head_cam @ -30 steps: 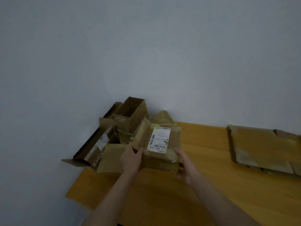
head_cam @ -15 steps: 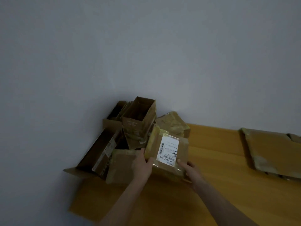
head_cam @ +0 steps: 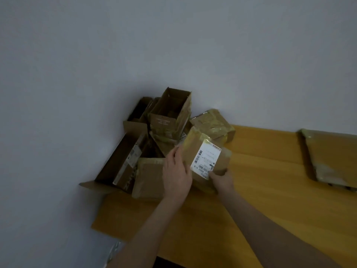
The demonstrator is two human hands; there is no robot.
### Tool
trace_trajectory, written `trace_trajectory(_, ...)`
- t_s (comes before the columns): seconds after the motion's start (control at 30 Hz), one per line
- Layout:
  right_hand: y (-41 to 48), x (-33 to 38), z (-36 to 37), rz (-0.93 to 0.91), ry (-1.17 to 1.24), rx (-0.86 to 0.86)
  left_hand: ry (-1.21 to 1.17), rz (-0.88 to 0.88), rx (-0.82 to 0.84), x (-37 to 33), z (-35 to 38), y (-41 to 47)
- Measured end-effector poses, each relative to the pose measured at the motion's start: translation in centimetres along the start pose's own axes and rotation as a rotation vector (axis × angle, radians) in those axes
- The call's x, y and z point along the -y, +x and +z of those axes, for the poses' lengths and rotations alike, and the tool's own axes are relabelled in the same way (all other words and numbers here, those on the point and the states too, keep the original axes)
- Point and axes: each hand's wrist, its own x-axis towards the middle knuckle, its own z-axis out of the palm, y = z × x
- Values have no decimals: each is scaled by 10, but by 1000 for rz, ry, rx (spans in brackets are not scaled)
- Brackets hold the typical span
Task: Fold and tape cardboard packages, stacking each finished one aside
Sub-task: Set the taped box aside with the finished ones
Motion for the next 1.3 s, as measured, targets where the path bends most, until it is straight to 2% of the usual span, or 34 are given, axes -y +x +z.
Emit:
trace_trajectory(0.1, 1, -4, 0, -8, 15, 91, 93, 181, -74, -16, 6, 4)
trace_trajectory(0.23, 0, 6, -35, -123, -26, 243, 89, 380, -32, -48, 28, 2)
trace_trajectory(0.3, 2, 17, -65, -191, -125, 215, 61, 398, -1, -74, 43, 0)
trace_trajectory(0.37, 15, 24, -104, -175, -249, 95, 55, 381, 62, -104, 63, -1)
trace_trajectory(0.5, 48, 23, -206, -145, -324, -122, 78, 365, 249, -175, 118, -6)
trace_trajectory(0.67, 102, 3, -339, -125, -327, -252, -32, 178, 454, -268, 218, -21)
trace_trajectory(0.77, 137, -13, -422, -57, -363, -297, -137, -12, 574, -315, 275, -31)
trace_trajectory(0.9, 180, -36, -527, 11, -371, -458, -258, -285, 621, -345, 334, -26)
trace_trajectory(0.97, 198, -43, -555, 39, -300, -365, -273, -383, 615, -353, 348, -24)
trace_trajectory(1.03, 207, -42, -564, 48, -235, -274, -206, -360, 545, -361, 349, -24)
trace_trajectory(1.1, 212, -32, -568, 29, -238, -270, -185, -307, 444, -379, 336, -19)
trace_trajectory(1.17, 216, -21, -574, 16, -141, -225, -282, -284, 397, -398, 318, -9)
trace_trajectory(1.23, 213, -11, -576, -15, -7, -81, -392, -298, 409, -416, 303, -3)
trace_trajectory(1.3, 207, -5, -572, -70, -7, -14, -452, -290, 390, -431, 291, -4)
